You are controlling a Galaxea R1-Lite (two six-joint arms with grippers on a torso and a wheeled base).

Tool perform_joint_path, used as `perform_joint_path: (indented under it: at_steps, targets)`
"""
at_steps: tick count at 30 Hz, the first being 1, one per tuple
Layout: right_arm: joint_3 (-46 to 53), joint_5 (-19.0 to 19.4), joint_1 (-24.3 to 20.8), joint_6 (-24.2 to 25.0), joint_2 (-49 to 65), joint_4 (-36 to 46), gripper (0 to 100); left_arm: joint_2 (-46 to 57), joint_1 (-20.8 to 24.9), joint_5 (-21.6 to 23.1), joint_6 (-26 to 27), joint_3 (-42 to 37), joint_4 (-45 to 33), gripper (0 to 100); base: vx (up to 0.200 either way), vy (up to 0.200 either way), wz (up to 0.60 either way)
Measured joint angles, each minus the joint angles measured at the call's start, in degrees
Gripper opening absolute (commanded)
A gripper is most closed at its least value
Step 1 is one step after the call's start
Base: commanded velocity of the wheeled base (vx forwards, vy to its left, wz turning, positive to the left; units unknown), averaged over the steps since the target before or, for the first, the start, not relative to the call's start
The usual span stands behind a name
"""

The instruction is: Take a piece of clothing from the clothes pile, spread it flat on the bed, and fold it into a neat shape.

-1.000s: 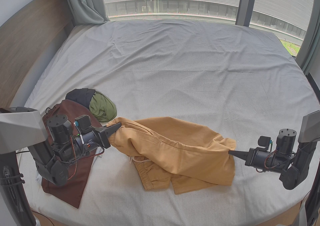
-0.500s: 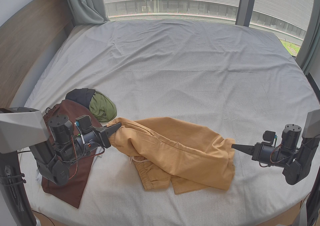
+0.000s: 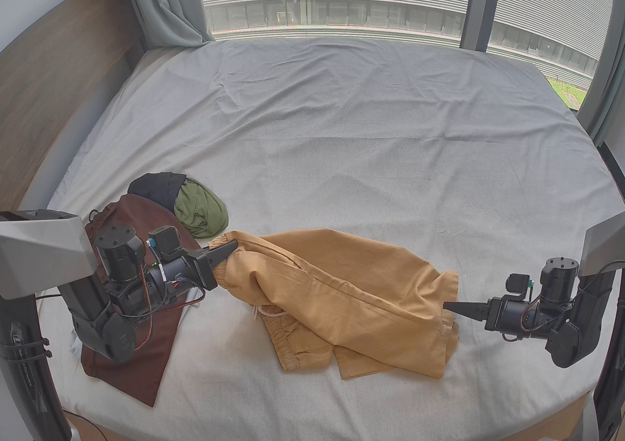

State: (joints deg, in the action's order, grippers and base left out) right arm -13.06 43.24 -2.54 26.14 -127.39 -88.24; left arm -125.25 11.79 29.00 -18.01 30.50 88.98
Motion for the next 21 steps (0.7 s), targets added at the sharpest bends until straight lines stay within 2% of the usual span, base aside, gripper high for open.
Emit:
perform_joint_path:
  at_steps: [21]
  targets:
    - [1.9,0.1,-4.6,-3.3,-5.9,-0.1,100,0.0,0.0,0.0,0.0,0.0,0.0,0,0.0,0.0,0.0]
